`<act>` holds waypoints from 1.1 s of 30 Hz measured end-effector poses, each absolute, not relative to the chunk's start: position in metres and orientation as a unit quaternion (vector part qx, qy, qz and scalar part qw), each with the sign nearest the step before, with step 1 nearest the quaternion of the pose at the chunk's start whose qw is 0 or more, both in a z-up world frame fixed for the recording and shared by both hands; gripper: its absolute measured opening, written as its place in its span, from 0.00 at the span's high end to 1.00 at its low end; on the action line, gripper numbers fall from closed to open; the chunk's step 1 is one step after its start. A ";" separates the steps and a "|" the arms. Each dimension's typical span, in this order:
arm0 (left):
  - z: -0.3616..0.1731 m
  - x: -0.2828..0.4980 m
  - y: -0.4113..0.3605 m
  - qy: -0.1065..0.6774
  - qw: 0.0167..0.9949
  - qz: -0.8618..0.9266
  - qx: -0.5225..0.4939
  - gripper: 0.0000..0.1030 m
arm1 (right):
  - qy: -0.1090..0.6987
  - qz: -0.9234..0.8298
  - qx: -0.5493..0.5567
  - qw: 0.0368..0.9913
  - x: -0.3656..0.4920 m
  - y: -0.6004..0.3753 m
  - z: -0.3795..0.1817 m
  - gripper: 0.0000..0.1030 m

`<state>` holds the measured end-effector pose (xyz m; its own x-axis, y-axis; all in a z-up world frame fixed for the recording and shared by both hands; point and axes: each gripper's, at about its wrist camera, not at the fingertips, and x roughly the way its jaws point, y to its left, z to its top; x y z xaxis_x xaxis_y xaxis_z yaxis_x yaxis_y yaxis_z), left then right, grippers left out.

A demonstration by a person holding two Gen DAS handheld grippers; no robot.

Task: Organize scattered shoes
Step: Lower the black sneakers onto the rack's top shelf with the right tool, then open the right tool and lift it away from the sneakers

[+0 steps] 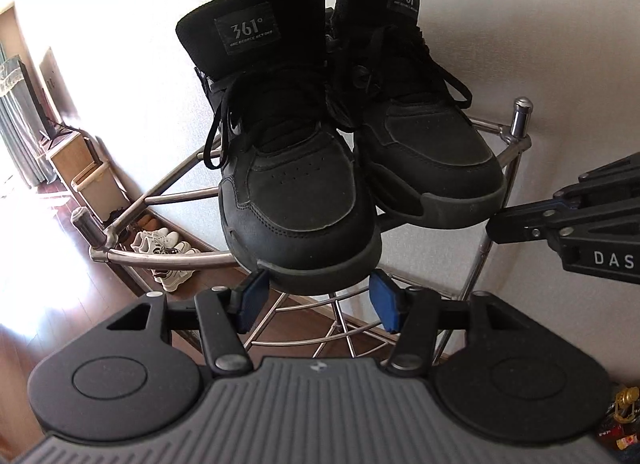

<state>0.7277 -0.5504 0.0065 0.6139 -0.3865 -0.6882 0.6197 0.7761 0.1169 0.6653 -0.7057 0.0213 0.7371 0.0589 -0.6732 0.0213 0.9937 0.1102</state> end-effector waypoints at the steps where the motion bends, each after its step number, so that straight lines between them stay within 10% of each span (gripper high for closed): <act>1: 0.006 0.729 -0.550 0.335 0.881 -0.286 0.172 0.42 | 0.363 0.010 0.056 0.930 0.667 -0.707 0.020 1.00; 16: 0.011 0.690 -0.535 0.338 0.889 -0.278 0.138 0.42 | 0.376 0.021 0.042 0.925 0.642 -0.692 0.010 0.99; 33: 0.010 0.502 -0.422 0.431 0.884 -0.155 0.088 0.37 | 0.439 0.027 0.074 0.895 0.475 -0.647 -0.002 0.47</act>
